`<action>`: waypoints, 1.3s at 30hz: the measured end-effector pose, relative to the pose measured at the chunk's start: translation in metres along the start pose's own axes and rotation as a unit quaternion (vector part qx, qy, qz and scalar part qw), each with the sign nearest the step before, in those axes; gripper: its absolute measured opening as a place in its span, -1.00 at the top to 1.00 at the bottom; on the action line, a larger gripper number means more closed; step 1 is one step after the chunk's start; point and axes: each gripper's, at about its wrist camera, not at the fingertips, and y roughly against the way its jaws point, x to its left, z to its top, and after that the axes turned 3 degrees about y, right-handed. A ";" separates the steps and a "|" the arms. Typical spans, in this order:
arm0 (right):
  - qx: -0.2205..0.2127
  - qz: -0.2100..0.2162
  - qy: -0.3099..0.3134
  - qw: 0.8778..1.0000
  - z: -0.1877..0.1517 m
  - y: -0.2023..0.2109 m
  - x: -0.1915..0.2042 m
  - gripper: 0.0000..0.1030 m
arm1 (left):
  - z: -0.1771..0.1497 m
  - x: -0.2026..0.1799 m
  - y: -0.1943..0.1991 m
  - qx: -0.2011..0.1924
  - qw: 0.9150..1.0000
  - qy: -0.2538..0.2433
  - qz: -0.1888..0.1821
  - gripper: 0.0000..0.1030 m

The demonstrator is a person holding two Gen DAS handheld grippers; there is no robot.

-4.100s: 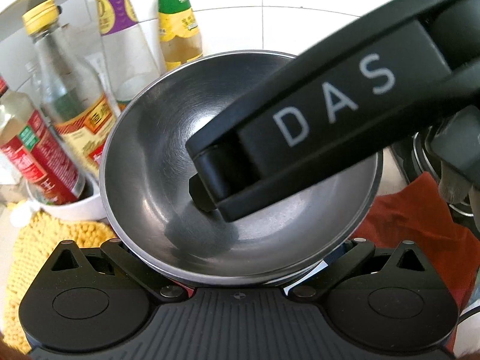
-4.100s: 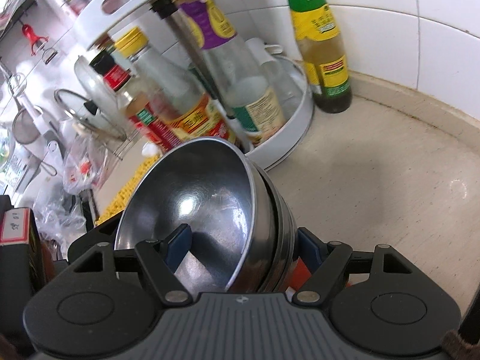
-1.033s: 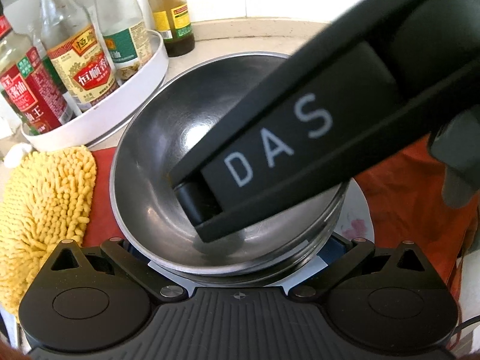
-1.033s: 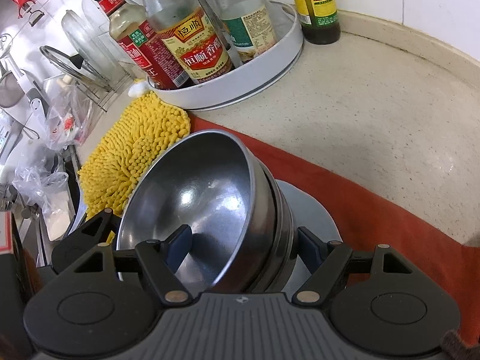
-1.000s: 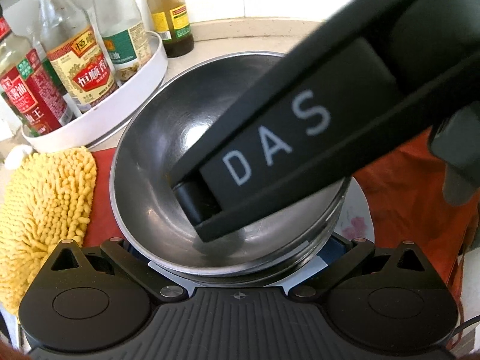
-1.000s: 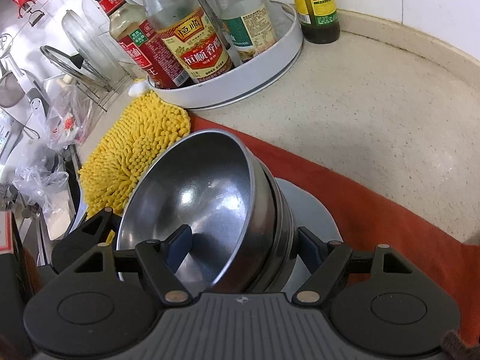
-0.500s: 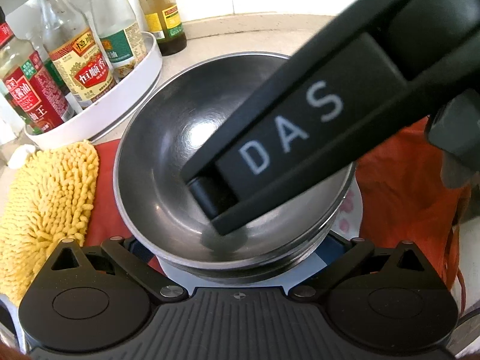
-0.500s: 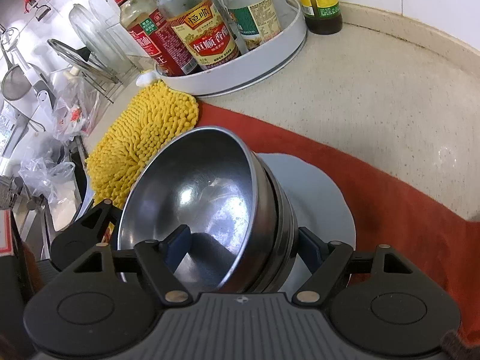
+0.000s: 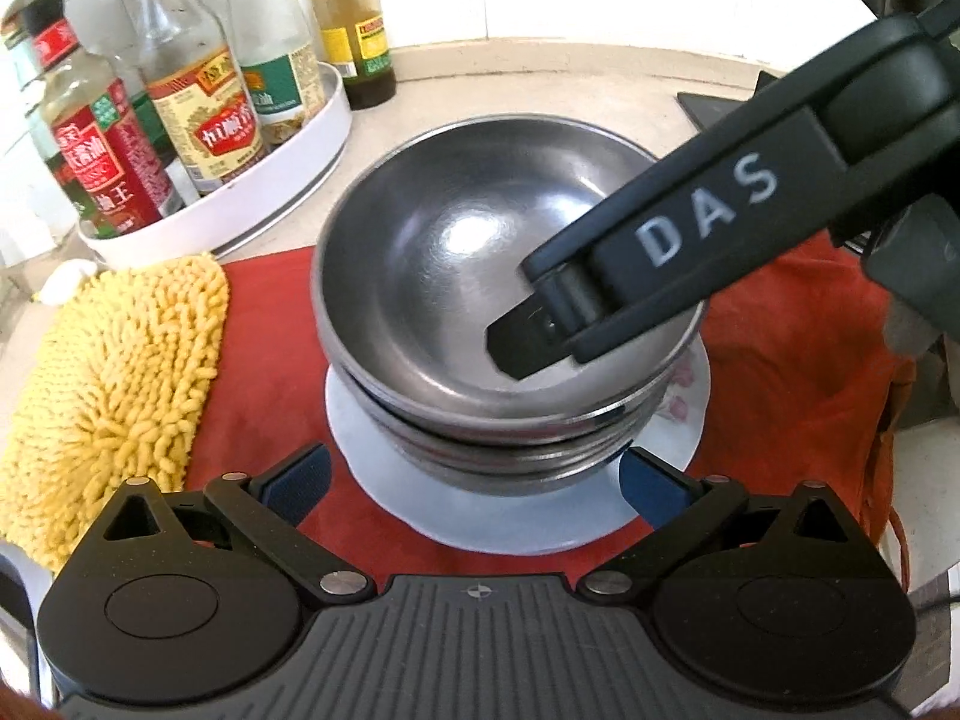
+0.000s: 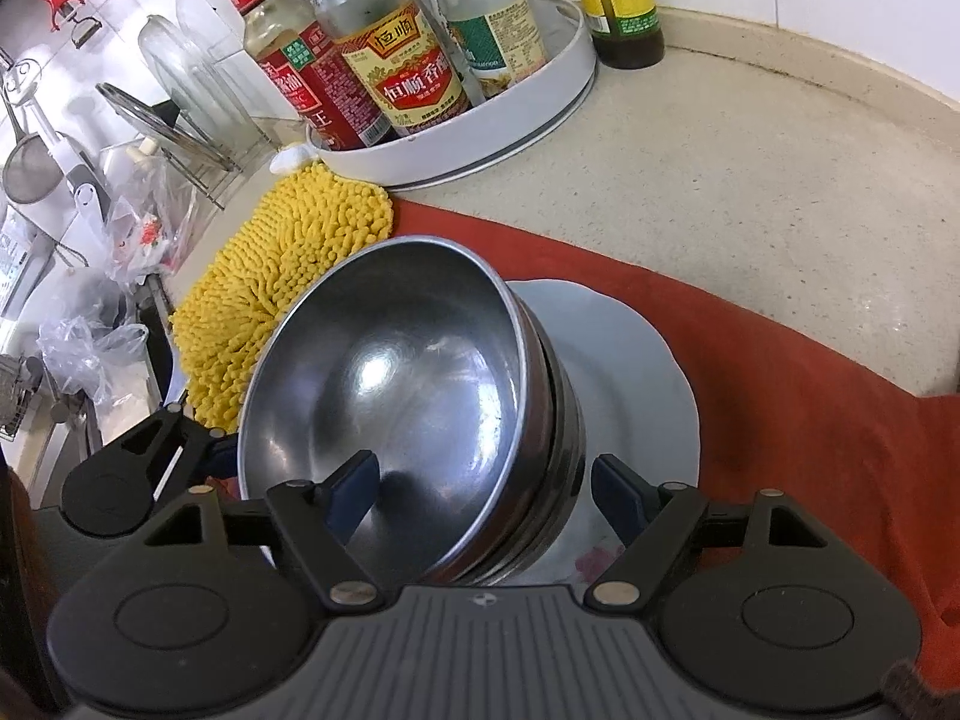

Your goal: Organize plates and bowls

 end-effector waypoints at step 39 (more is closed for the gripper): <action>-0.189 -0.036 0.054 0.980 -0.076 0.128 0.065 -0.61 | -0.037 0.039 0.146 -0.253 0.941 0.188 0.126 -1.00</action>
